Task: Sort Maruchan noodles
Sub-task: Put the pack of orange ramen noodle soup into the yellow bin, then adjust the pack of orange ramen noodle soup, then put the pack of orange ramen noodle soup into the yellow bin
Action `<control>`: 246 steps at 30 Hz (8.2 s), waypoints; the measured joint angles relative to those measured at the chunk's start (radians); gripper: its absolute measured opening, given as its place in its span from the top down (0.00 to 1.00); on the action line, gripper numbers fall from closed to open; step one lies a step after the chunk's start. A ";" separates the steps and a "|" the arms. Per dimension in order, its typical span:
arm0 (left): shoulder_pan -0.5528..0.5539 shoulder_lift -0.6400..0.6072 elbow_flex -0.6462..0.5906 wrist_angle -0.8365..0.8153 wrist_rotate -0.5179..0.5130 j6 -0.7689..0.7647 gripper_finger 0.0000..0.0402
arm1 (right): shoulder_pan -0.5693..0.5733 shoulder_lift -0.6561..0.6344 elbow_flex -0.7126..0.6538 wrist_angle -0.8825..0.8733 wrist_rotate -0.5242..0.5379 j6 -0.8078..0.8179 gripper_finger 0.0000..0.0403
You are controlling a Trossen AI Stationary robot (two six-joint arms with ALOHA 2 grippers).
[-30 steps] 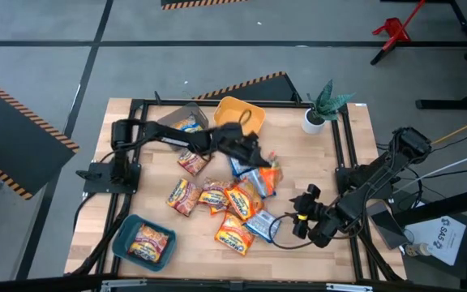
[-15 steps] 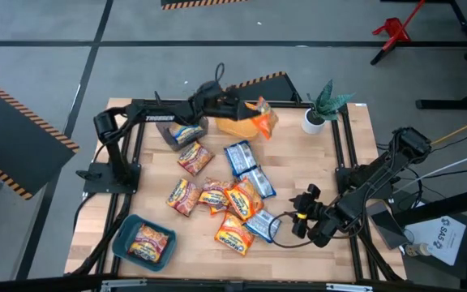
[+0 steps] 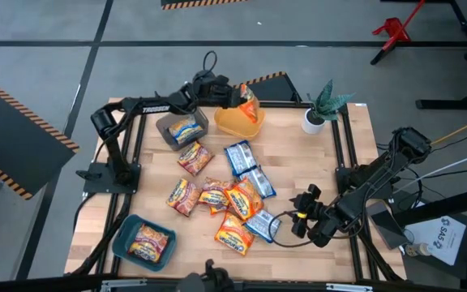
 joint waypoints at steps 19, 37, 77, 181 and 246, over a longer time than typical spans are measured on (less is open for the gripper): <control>0.143 0.001 0.000 -0.183 0.415 0.120 0.97 | 0.000 0.000 0.000 -0.002 -0.006 0.008 0.45; 0.225 0.001 0.012 -0.264 0.598 0.158 0.97 | 0.000 0.001 0.000 -0.002 -0.001 0.016 0.45; 0.232 0.322 0.375 -0.680 0.523 0.460 0.94 | 0.000 0.001 0.000 -0.001 -0.004 0.061 0.45; -0.113 0.256 0.481 -0.922 -0.519 0.924 1.00 | 0.000 0.001 0.000 -0.002 0.087 0.041 0.45; -0.753 -0.344 0.423 -1.420 -0.383 0.313 1.00 | -0.227 0.101 0.070 0.523 -0.132 -0.813 0.44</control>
